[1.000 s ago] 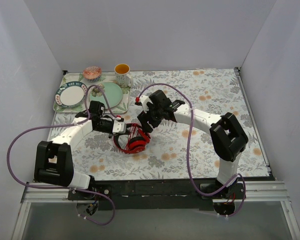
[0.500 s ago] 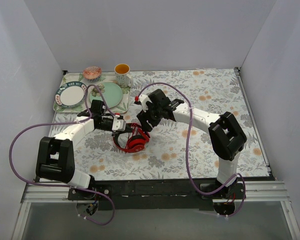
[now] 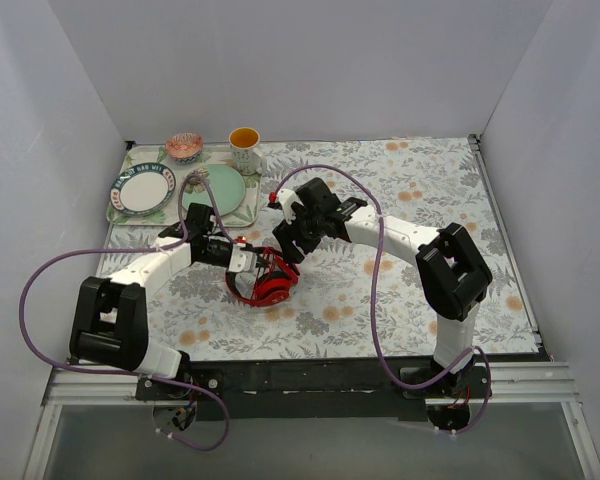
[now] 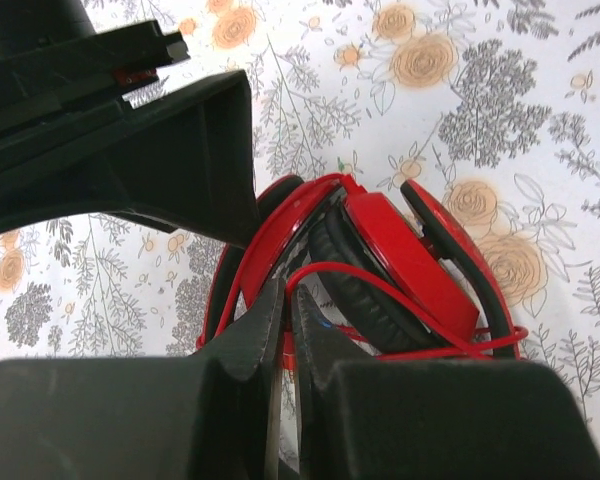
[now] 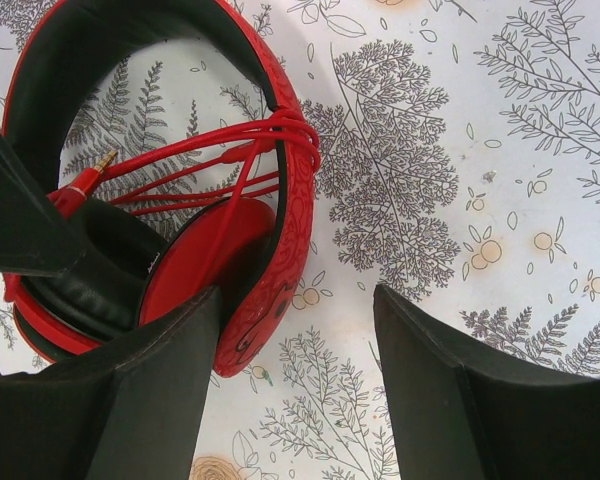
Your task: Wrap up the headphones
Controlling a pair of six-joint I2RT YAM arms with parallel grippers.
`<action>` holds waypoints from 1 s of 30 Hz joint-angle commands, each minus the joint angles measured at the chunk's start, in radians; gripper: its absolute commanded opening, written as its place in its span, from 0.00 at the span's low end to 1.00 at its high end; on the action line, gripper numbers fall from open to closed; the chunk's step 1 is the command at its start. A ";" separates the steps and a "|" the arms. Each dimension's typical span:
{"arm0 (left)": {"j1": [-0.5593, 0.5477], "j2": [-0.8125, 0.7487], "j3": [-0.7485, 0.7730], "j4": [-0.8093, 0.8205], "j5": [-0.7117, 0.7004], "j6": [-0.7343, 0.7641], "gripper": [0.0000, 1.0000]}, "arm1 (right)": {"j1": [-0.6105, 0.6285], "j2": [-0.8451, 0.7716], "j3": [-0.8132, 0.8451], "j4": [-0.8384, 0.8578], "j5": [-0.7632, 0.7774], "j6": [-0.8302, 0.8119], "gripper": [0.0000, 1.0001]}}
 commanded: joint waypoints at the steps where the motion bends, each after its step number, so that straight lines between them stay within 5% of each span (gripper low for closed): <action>1: -0.008 -0.057 -0.017 0.034 -0.078 0.068 0.00 | 0.004 0.031 0.025 -0.037 0.004 -0.011 0.70; 16: -0.030 -0.023 0.018 0.094 0.031 -0.039 0.00 | 0.004 0.039 0.022 -0.037 0.010 -0.009 0.69; 30: -0.063 -0.003 0.015 0.146 -0.049 -0.084 0.00 | 0.004 0.051 0.023 -0.045 0.012 -0.006 0.68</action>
